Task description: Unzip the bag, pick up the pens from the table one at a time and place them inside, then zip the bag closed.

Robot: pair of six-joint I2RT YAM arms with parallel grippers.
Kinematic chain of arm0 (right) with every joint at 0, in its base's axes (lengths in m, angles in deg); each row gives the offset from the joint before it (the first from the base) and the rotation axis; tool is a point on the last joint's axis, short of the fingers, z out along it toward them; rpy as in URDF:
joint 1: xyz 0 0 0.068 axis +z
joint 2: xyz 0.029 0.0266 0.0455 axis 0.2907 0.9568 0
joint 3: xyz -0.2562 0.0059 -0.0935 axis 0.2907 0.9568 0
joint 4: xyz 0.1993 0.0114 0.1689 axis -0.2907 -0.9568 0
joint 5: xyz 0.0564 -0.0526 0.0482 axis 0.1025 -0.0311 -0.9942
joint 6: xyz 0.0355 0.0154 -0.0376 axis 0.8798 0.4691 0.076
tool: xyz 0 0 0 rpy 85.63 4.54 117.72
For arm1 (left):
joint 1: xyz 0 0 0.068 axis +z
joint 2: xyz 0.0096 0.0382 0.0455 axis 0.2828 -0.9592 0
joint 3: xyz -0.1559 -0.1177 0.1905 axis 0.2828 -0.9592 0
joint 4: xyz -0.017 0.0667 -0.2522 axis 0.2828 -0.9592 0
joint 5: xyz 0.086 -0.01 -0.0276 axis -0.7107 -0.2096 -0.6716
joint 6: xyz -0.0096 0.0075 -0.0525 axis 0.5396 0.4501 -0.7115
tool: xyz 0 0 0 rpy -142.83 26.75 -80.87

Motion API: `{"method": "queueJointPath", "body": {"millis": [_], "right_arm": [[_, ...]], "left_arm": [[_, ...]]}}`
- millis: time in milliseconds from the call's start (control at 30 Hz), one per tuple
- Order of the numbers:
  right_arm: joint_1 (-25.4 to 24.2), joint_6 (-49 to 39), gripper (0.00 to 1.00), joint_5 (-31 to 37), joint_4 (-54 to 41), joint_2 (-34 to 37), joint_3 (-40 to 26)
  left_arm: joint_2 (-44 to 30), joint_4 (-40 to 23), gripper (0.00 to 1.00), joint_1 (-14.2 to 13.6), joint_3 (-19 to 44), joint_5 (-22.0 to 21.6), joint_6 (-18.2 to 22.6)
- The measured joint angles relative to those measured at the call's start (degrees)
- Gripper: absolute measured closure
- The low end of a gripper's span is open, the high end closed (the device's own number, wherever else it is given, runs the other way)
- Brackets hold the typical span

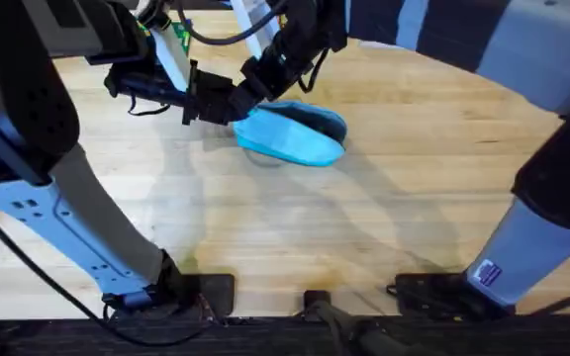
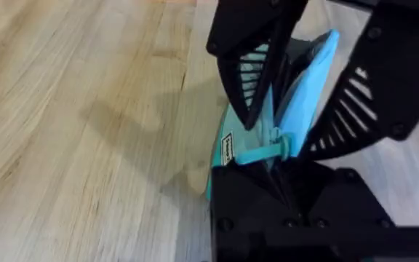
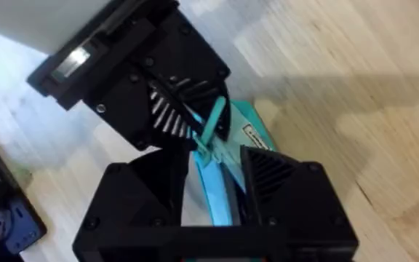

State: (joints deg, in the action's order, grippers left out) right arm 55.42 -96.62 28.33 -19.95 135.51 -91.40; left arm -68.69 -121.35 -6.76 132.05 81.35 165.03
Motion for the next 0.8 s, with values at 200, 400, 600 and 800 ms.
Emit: {"method": "queueJointPath", "body": {"millis": [200,400,600,800], "right_arm": [[0.02,0.0,0.566,-1.45,0.26,0.0,0.0],[0.0,0.02,0.583,-1.68,0.28,0.0,0.0],[0.02,0.01,0.687,-2.28,0.79,0.34,0.0],[0.02,0.0,0.767,-2.41,1.42,0.74,0.0]], "left_arm": [[0.0,-0.04,0.958,0.0,0.0,-0.07,0.02],[0.01,-0.03,0.958,0.0,0.0,-0.09,0.02],[0.01,-0.04,0.958,0.0,0.0,-0.13,0.02],[0.0,-0.07,0.958,0.0,0.0,-0.17,0.02]]}}
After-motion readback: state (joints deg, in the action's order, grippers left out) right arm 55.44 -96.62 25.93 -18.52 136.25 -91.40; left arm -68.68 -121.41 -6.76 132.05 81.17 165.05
